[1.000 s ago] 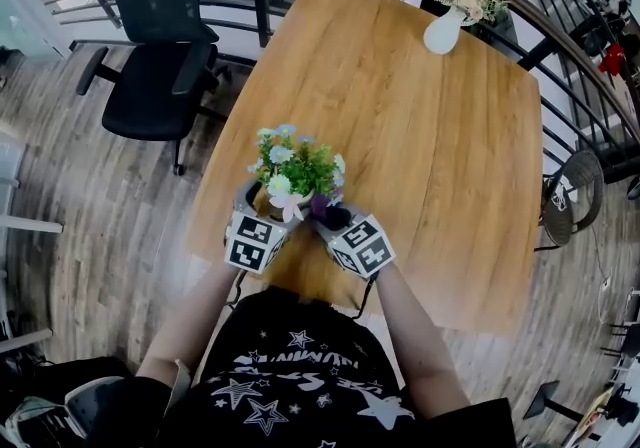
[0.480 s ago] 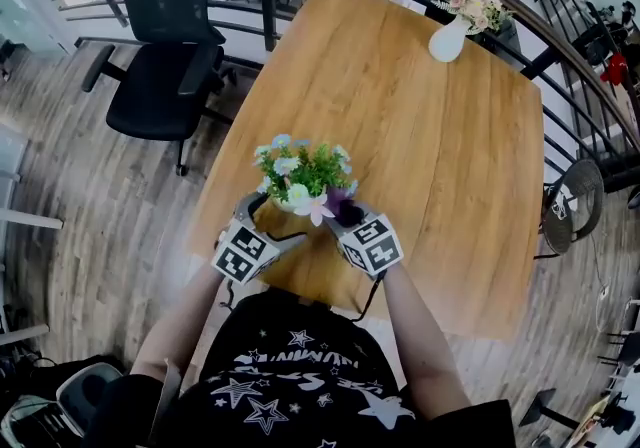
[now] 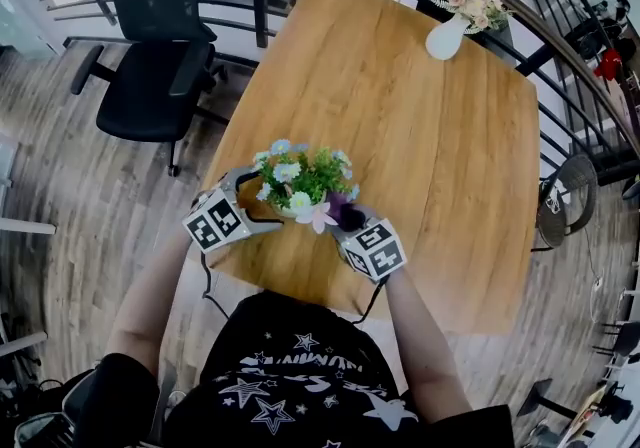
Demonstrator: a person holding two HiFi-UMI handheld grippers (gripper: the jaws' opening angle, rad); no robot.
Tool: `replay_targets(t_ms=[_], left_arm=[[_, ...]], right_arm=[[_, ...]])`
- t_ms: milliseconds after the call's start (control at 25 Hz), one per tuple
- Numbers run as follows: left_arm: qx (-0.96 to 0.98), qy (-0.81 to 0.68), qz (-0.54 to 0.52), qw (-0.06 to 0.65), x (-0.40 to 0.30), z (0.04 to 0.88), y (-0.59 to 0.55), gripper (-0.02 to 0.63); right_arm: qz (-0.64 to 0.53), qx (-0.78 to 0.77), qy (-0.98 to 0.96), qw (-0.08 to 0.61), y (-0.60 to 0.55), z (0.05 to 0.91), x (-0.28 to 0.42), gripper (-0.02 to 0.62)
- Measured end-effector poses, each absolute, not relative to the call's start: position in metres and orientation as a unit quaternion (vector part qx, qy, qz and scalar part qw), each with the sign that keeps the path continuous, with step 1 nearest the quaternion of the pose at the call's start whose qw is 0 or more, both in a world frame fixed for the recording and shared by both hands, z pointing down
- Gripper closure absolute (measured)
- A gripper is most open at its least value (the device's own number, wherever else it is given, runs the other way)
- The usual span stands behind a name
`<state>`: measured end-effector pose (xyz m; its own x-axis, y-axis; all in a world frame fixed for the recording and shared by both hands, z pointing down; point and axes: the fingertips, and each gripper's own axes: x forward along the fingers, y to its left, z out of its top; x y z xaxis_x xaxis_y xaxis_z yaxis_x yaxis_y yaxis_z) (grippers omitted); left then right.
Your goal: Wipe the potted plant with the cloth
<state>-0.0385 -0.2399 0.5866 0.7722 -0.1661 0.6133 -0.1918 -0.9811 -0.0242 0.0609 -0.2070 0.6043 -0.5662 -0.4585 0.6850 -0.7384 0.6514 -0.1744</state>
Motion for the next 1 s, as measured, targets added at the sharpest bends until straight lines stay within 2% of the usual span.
replay_targets(t_ms=[280,320,360,440,680,1000], left_arm=[[0.944,0.002,0.329,0.007,-0.031,0.589,-0.246,0.106],[0.944,0.008,0.329,0.006,-0.030,0.589,-0.246,0.120],[0.945,0.012,0.327,0.004,-0.030,0.589,-0.246,0.208],[0.946,0.015,0.323,0.002,-0.029,0.590,-0.246,0.245],[0.949,0.002,0.314,0.009,-0.029,0.587,-0.245,0.250],[0.948,-0.090,0.301,0.044,-0.009,0.588,-0.251,0.252]], right_arm=[[0.234,0.350,-0.852,0.312,-0.210,0.607,0.063,0.511],[0.235,0.351,-0.851,0.312,-0.211,0.607,0.063,0.511],[0.235,0.352,-0.850,0.313,-0.211,0.607,0.063,0.511],[0.234,0.354,-0.849,0.313,-0.213,0.609,0.063,0.511],[0.233,0.364,-0.845,0.316,-0.215,0.606,0.064,0.511],[0.227,0.410,-0.828,0.308,-0.235,0.604,0.083,0.512]])
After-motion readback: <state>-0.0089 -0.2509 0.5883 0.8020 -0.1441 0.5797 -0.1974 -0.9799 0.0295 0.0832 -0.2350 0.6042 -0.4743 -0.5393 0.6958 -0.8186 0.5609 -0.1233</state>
